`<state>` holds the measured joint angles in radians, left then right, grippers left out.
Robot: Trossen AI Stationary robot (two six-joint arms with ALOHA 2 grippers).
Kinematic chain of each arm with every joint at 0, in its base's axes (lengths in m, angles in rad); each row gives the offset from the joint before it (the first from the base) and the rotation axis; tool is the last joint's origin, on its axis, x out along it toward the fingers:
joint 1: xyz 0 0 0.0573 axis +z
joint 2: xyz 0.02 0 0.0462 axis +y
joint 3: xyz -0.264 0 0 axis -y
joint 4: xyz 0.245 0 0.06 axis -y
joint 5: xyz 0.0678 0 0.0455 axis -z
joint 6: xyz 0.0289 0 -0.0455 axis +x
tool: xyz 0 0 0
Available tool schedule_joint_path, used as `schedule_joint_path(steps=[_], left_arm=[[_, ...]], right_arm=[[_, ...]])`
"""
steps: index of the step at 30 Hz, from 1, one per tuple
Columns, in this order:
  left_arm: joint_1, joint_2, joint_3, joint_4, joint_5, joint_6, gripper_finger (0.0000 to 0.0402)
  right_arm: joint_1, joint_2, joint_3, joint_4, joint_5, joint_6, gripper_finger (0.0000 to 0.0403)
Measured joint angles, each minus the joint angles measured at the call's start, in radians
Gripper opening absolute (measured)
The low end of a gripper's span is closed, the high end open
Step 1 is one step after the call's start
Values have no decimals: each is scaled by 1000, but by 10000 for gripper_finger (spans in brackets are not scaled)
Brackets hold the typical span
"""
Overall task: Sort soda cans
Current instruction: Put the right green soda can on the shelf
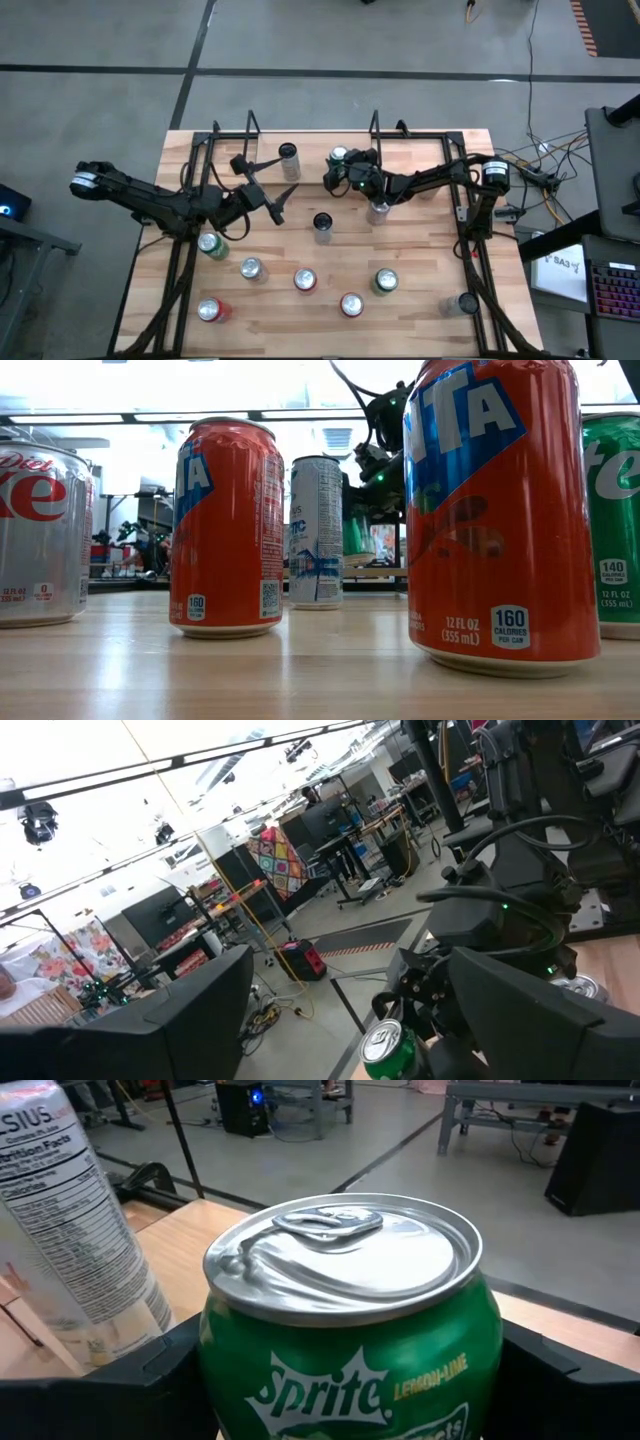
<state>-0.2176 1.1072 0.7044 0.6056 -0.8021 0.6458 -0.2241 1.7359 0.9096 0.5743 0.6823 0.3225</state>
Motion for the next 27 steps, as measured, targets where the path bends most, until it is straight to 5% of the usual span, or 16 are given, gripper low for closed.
schedule_joint_path(steps=[27], left_arm=[[0, 0, 0, 0, 0, 0, 322]], right_arm=[[-22, 0, 0, -24, -61, -8, 306]])
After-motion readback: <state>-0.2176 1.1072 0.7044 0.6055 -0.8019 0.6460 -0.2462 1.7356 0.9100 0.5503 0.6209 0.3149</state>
